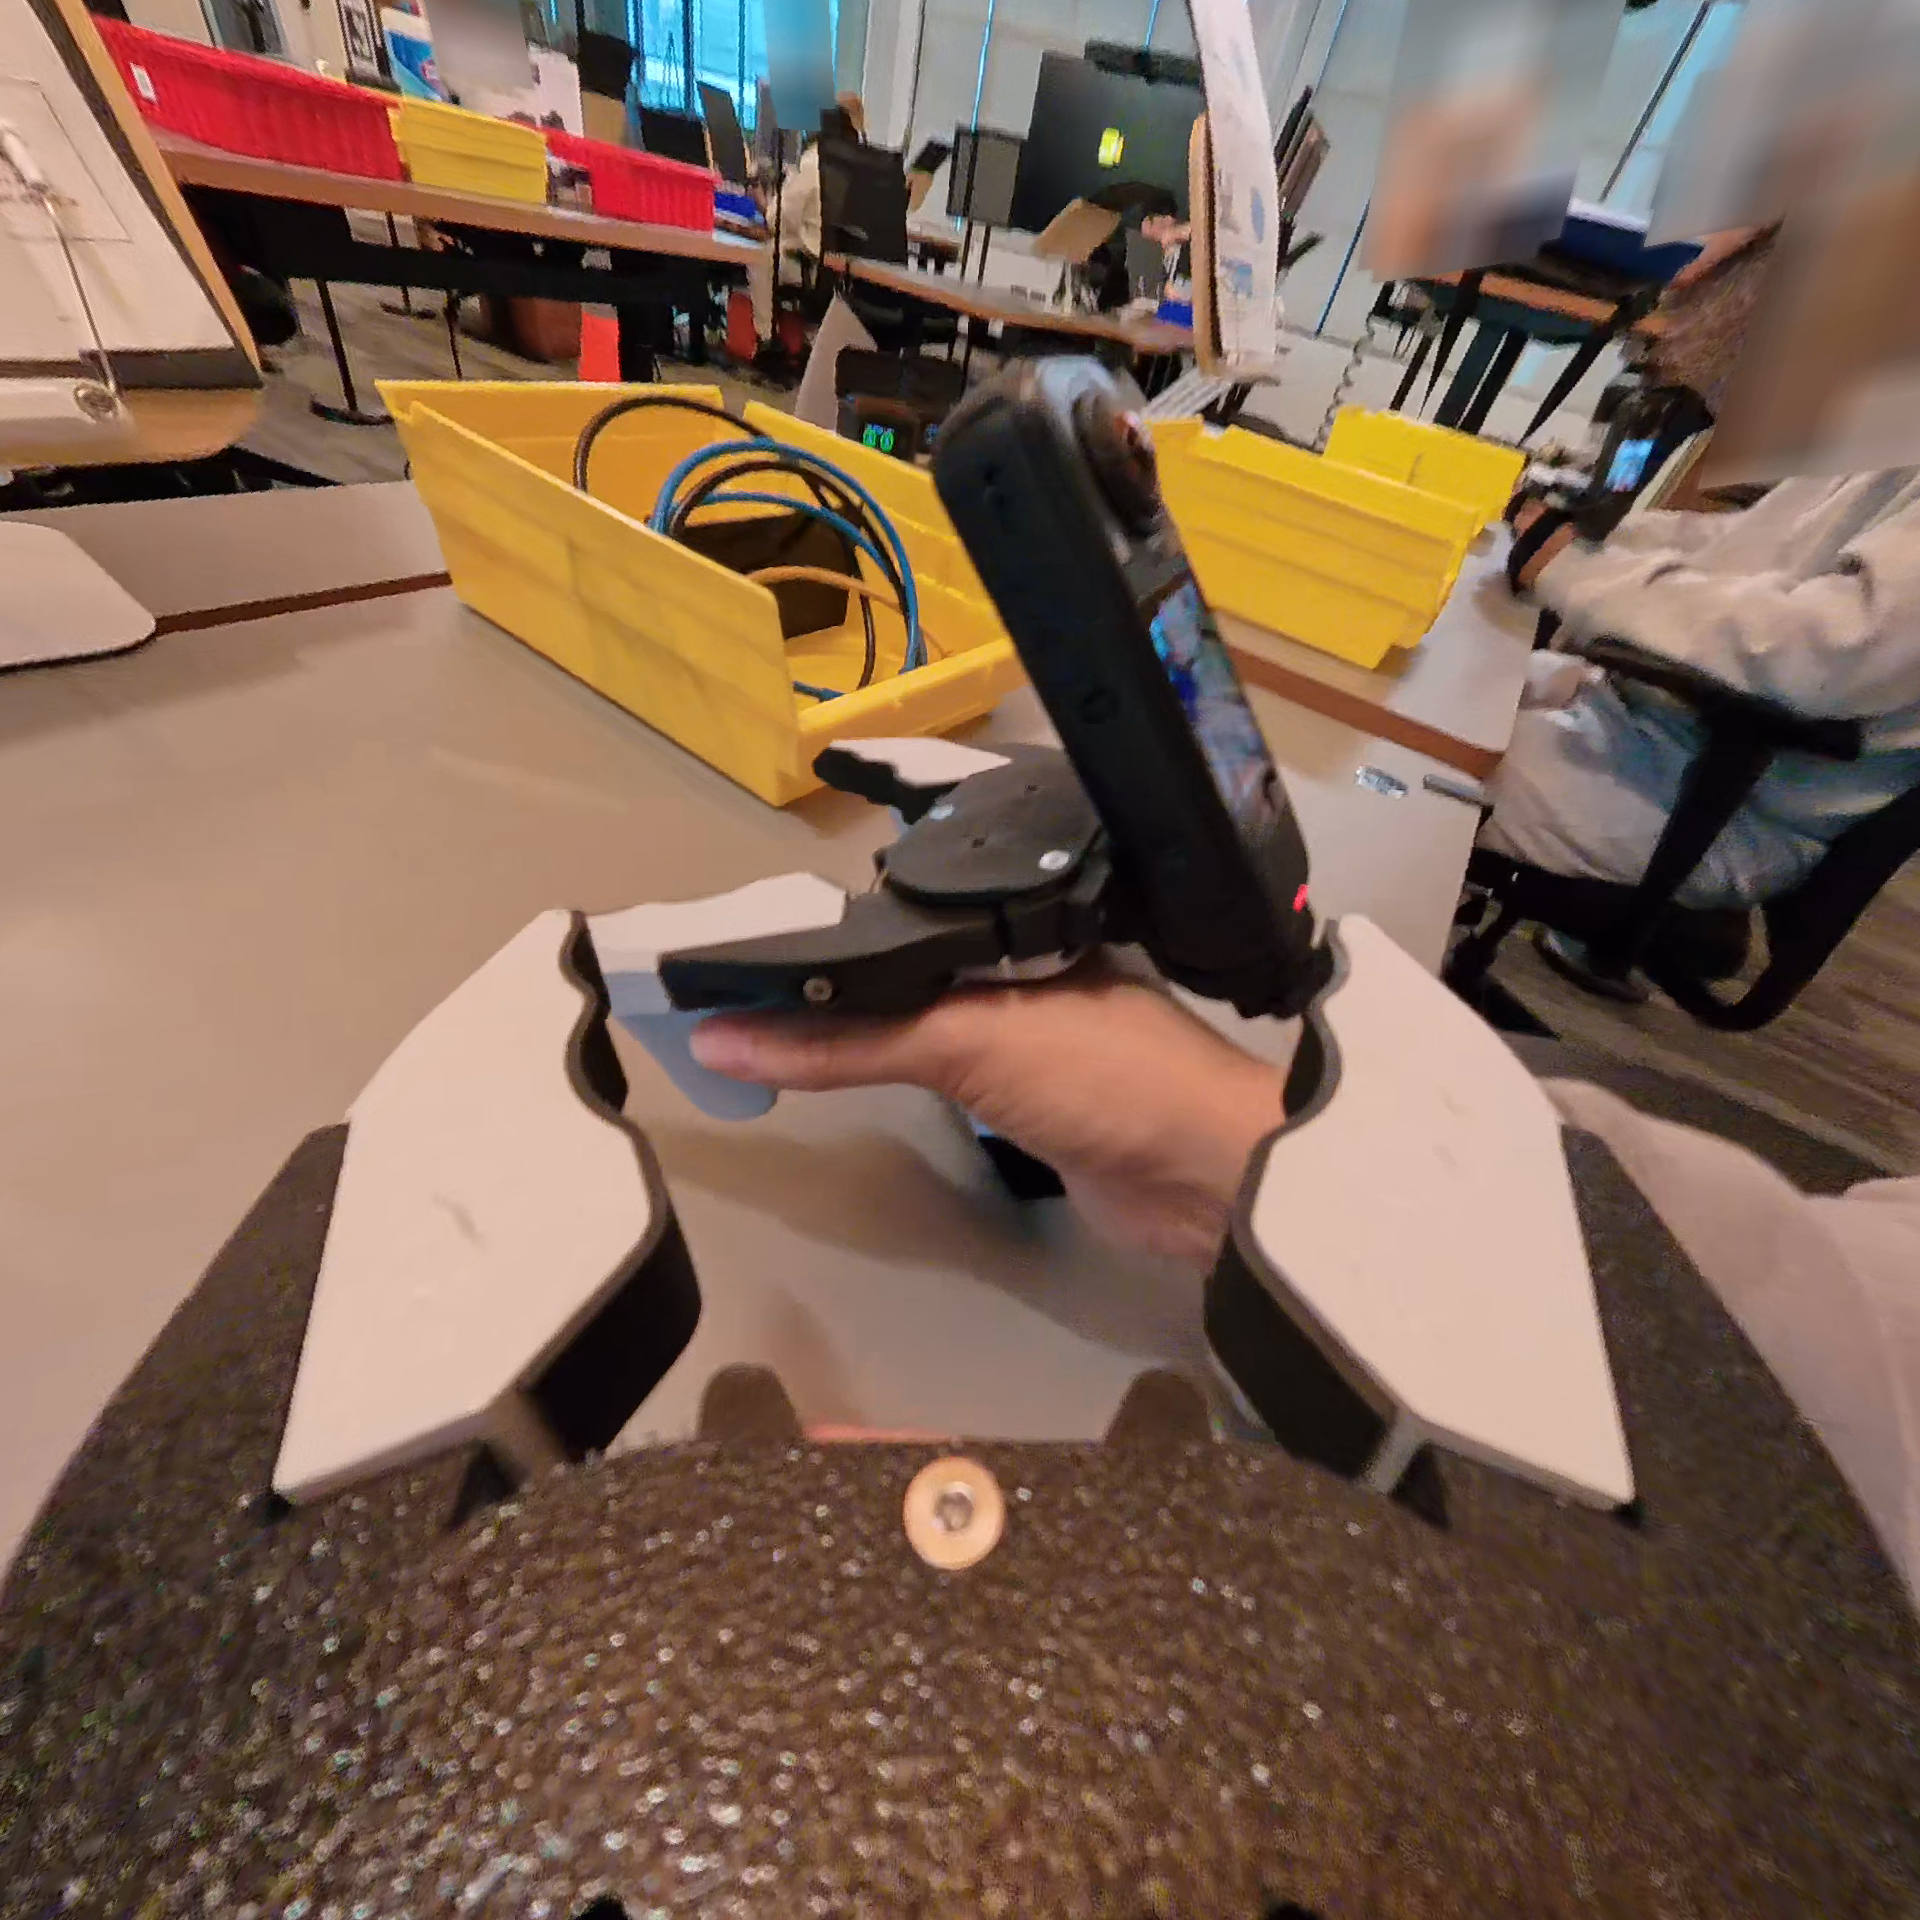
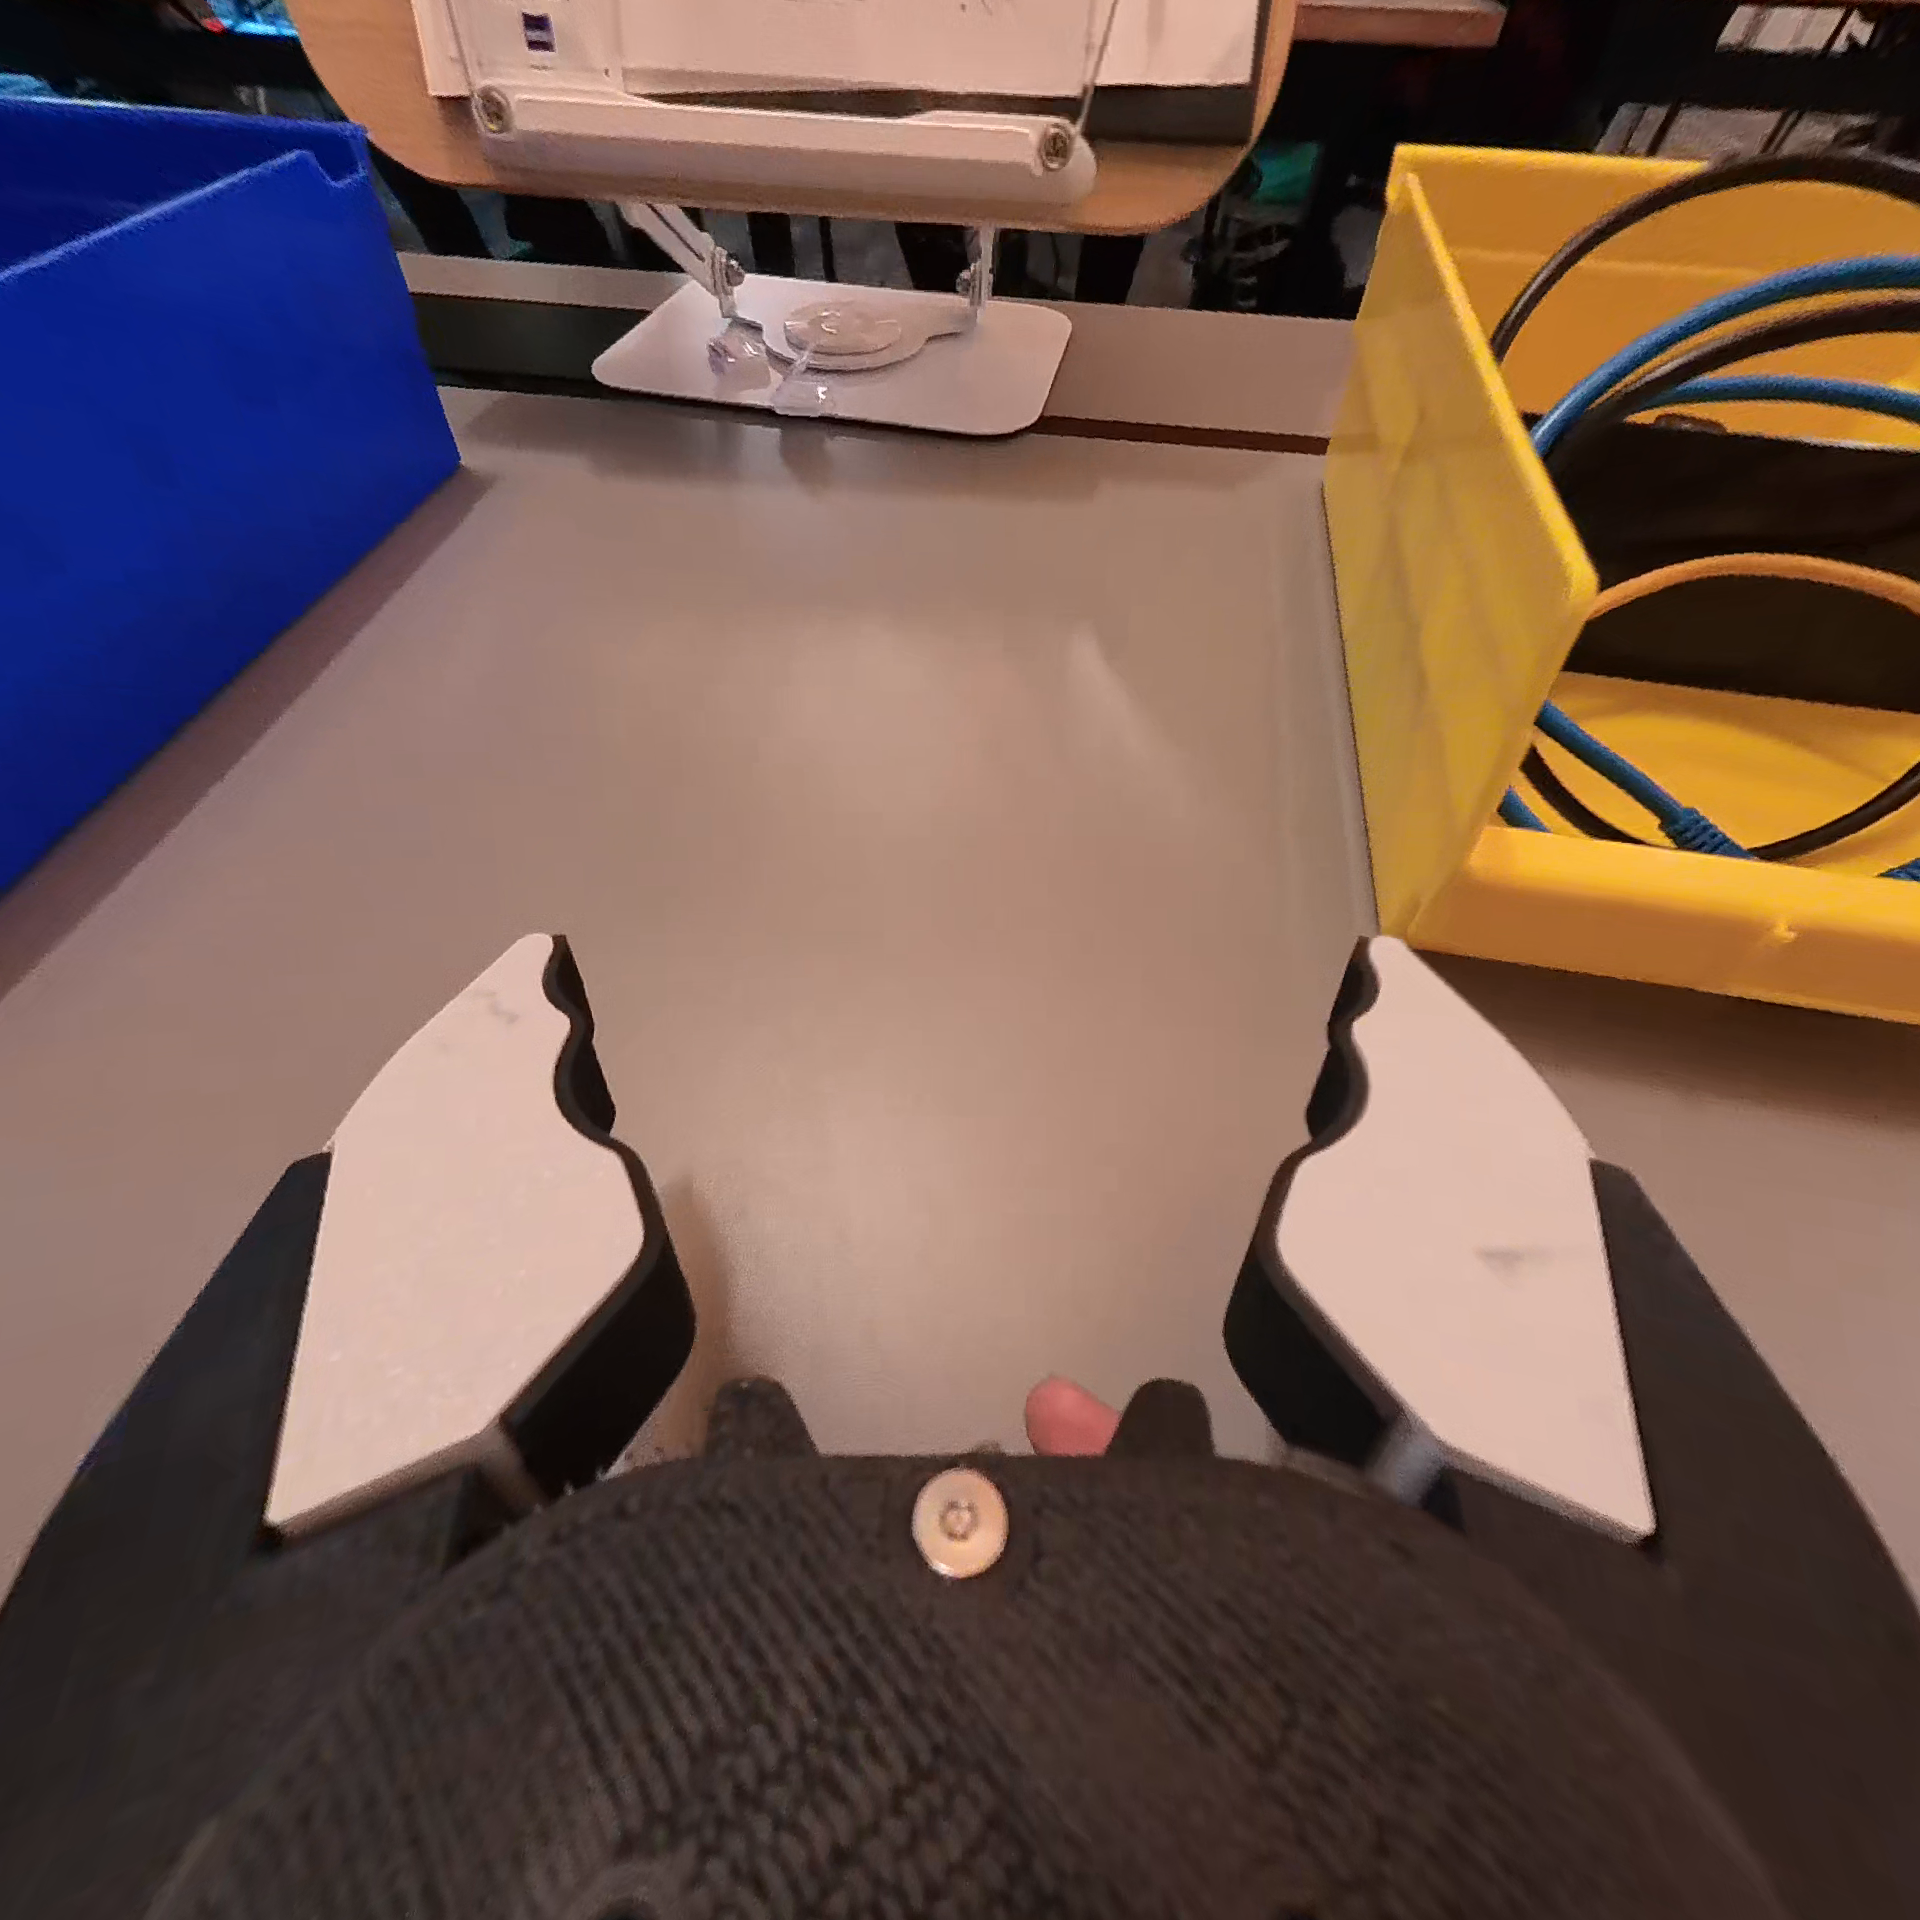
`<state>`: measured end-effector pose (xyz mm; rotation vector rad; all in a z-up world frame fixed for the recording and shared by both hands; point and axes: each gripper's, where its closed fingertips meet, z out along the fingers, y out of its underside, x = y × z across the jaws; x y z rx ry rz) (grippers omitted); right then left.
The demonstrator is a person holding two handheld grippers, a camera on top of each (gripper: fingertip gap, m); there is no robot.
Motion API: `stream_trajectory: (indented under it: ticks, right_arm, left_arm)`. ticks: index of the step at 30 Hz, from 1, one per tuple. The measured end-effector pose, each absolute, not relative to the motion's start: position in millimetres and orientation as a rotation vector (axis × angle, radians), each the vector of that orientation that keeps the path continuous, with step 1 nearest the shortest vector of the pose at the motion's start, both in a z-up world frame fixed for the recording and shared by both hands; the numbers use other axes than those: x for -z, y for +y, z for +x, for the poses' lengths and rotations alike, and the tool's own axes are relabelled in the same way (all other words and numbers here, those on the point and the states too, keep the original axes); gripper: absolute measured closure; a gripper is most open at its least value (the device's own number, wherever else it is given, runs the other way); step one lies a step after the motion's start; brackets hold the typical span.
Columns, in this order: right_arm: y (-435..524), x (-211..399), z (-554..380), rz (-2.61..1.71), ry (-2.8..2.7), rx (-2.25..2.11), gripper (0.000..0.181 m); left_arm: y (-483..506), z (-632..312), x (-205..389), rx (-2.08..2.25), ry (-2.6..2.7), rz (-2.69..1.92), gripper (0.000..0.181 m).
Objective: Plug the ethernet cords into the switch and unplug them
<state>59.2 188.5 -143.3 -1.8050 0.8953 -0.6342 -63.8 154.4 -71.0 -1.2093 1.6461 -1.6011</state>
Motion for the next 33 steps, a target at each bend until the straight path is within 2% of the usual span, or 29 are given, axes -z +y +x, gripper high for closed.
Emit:
stream_trajectory:
  ticks: [6,22,33]
  right_arm:
    - [192,142,56,-1.827,0.847,0.696,0.049]
    - [198,144,50,-1.892,0.765,0.794,0.05]
    - [197,145,51,-1.911,0.762,0.826,0.051]
  left_arm:
    - [150,-66,64,1.655,1.619,-1.208,0.053]
    - [158,-59,78,1.49,1.604,-1.255,0.058]
    - [166,-58,76,1.414,1.586,-1.233,0.051]
